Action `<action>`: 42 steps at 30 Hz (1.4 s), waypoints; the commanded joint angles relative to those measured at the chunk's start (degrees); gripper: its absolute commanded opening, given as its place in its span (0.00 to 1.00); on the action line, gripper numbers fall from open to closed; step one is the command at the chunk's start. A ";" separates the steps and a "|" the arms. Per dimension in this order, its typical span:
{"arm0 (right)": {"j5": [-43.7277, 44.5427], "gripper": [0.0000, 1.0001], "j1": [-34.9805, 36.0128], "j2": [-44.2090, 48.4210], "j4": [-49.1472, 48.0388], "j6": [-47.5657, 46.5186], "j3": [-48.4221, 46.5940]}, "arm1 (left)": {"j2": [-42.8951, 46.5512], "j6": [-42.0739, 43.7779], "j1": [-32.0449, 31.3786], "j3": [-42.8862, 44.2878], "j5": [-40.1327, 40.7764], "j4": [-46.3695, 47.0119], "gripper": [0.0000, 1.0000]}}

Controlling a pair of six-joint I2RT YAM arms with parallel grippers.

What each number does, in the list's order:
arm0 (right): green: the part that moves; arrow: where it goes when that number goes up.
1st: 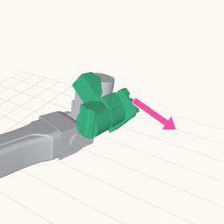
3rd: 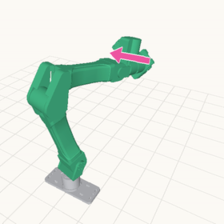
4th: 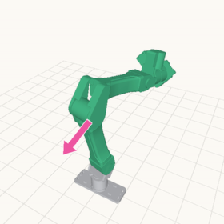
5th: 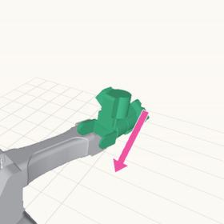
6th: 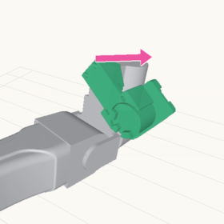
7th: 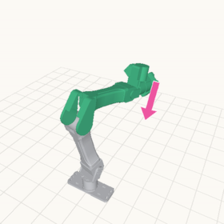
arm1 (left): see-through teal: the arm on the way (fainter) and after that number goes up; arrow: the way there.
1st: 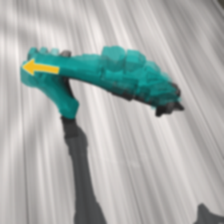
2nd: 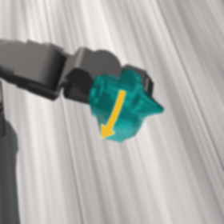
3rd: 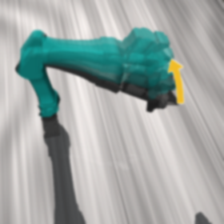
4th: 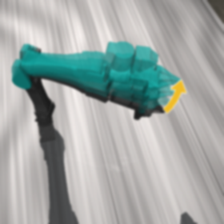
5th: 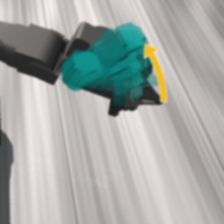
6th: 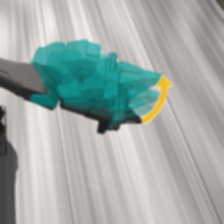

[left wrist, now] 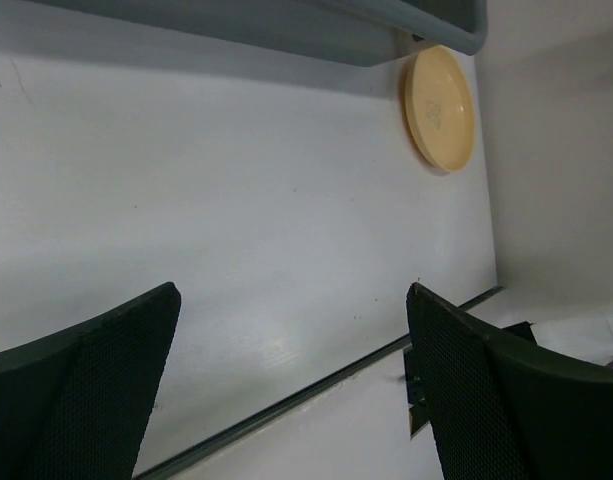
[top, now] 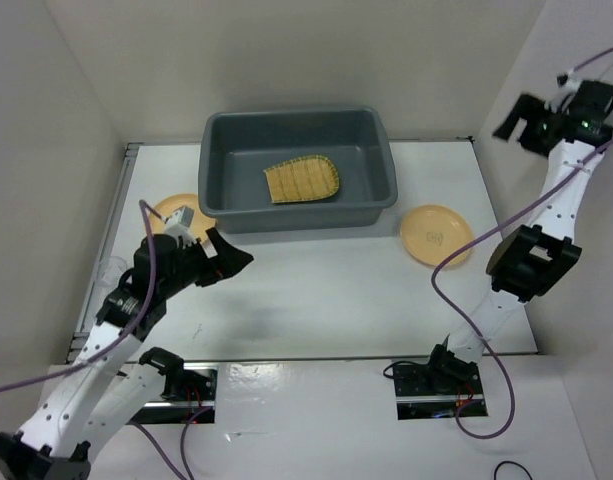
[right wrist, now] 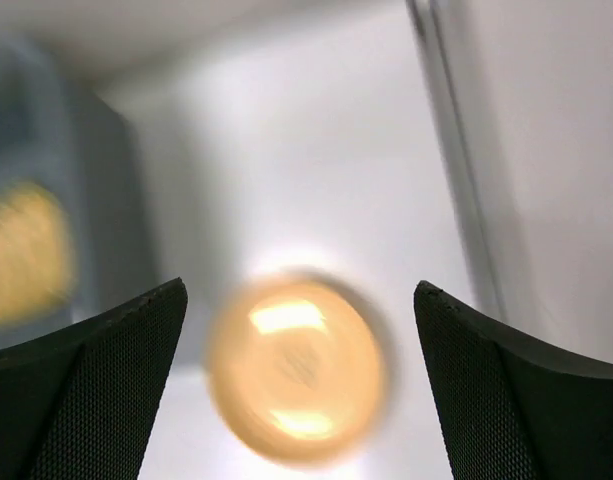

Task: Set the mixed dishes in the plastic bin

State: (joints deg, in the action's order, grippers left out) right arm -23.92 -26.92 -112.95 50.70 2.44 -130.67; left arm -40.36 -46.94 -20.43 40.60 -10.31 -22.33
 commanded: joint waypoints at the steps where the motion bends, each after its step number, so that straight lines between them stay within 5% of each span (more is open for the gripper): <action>1: -5.16 0.98 -3.92 -1.50 15.04 -16.56 11.38 | 7.89 -5.17 0.30 -4.20 0.73 0.27 1.00; 10: -5.96 0.98 -11.93 6.42 1.87 -29.76 44.51 | 20.31 -10.63 0.30 -7.82 0.64 -6.85 1.00; 22: -14.04 0.98 -12.73 -2.98 -3.76 -31.53 51.22 | 21.72 -12.83 0.30 -9.05 -1.21 -7.03 1.00; 26: -17.12 0.91 -11.67 -7.27 -3.76 -30.74 51.75 | 22.96 -13.97 0.30 -9.57 -1.21 -7.64 1.00; 32: -18.18 0.68 -11.15 -10.71 -4.82 -29.33 51.75 | 23.57 -14.50 0.30 -10.10 -1.21 -8.17 1.00; 40: -20.45 0.00 -11.14 -9.85 -4.12 -30.11 52.27 | 23.04 -14.50 0.30 -10.10 -1.21 -7.03 1.00; 42: -20.99 0.00 -11.14 -4.76 -3.41 -31.70 52.27 | 23.04 -14.50 0.30 -10.10 -1.21 -7.03 1.00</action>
State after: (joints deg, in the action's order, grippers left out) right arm -46.09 -37.50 -121.19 48.40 -26.52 -79.46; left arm -17.39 -60.45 -20.38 30.74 -10.41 -31.24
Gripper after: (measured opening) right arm 0.019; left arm 1.001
